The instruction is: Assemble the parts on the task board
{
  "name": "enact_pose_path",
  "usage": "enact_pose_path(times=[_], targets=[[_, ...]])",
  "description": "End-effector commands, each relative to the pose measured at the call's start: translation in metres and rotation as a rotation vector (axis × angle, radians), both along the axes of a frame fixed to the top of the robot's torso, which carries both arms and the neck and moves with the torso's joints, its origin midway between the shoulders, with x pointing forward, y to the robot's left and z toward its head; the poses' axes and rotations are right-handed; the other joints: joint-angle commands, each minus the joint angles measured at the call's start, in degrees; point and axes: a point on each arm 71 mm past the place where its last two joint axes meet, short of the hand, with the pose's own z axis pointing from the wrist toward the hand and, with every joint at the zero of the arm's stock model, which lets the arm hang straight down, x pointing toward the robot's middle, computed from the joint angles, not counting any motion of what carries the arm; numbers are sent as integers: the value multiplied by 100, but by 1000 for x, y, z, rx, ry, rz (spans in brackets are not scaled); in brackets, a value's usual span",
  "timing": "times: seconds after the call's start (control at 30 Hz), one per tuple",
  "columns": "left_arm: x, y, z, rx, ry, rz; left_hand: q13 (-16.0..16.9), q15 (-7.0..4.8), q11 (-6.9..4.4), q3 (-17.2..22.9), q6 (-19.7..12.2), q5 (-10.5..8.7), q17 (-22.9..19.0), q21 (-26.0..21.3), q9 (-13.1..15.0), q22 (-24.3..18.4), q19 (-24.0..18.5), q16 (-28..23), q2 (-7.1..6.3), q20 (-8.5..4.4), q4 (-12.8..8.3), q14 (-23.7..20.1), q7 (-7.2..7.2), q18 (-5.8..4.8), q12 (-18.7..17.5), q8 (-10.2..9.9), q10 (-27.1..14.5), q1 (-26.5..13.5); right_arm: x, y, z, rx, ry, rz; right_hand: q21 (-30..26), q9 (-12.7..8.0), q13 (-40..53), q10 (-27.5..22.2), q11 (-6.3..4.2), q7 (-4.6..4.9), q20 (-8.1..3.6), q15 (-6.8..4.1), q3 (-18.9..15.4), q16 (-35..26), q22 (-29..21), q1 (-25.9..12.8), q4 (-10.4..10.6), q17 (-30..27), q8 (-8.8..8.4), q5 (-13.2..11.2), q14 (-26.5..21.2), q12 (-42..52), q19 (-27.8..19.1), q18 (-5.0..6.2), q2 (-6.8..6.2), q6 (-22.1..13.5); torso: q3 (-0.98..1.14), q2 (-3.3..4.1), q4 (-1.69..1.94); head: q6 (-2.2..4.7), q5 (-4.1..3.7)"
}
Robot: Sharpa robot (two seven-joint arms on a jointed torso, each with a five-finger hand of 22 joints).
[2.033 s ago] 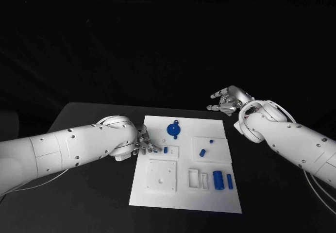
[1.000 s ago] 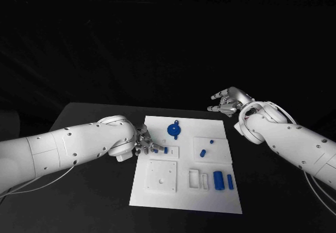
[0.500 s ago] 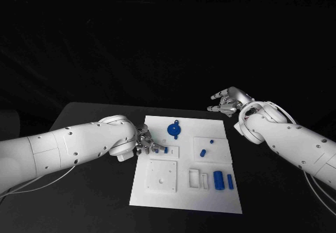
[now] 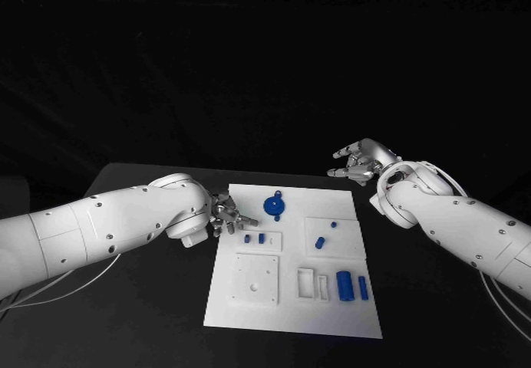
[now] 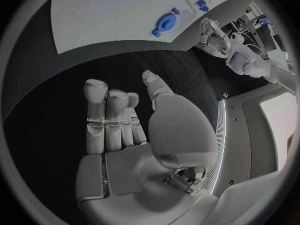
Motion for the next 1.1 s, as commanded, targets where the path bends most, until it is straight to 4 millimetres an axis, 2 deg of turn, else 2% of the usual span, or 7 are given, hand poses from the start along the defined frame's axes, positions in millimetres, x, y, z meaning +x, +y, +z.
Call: enact_pose_path(times=[0.03,0.3,0.43,0.47,0.67,0.83,1.1], targets=[[3,-1,10,-54,-26,5,18,-2,52,-1,-32,-18,-7,-39,-108,86,-24,-13,46,4,-72,-18,-1,-29,-28,30,242,8,0,0,0,-8,0,11,-31,0,-3,-32,-3,9,24,12,9,-31,-6,-61,7,-8,14,19,-16,-13,283,76,-5,24,5,-2,1,16,6],[3,3,16,-66,-13,-1,55,9,55,26,-98,-6,-51,-78,-408,92,-15,-20,259,15,-319,-32,20,-28,-70,103,236,80,0,0,-1,-9,1,10,-31,0,-3,-32,-3,9,24,12,9,-31,-6,-61,7,-8,14,19,-16,-13,283,76,-5,24,5,-1,6,16,12],[2,4,16,-61,3,-11,74,24,74,-49,-76,148,-110,-99,-987,95,-12,-33,525,45,-710,-40,45,2,-113,4,234,111,0,0,-1,-8,1,11,-26,1,0,-27,-4,9,23,11,11,-29,-6,-54,13,-6,14,18,-14,-8,285,76,3,34,8,-2,11,13,18],[1,3,16,-58,9,-15,80,33,82,-122,-96,332,-127,-104,-1239,95,-11,-35,654,49,-904,-44,55,4,-128,-55,235,187,0,0,-1,-8,1,11,-26,1,0,-27,-4,9,23,11,11,-29,-6,-54,13,-6,14,18,-14,-8,285,76,3,34,6,-1,9,12,20],[-4,2,11,-31,34,-45,85,54,98,-375,-84,473,-224,-140,-2199,94,-18,-76,998,72,-1260,-71,123,21,-200,-199,232,263,0,0,-1,-8,1,11,-30,1,-1,-28,-5,9,23,11,15,-32,-7,-53,15,-9,14,20,-15,-10,284,76,6,36,-1,2,3,14,41],[-9,3,2,4,38,-63,94,63,109,-444,-93,393,-262,-164,-2604,94,-10,-91,972,79,-1227,-76,143,28,-225,-141,231,197,-1,0,-1,-7,-1,11,-33,1,-2,-29,-5,9,23,11,17,-34,-8,-53,16,-10,14,21,-16,-11,283,76,7,37,-3,6,1,9,39],[-14,4,-8,60,25,-78,110,65,111,-20,-86,90,-241,-179,-2806,94,14,-66,465,80,-520,-63,155,35,-207,-8,233,50,-1,-1,-1,-8,-1,9,-32,1,0,-26,-6,8,23,10,28,-30,-10,-51,17,-7,14,23,-14,-8,284,77,7,37,-3,2,1,-10,26]])
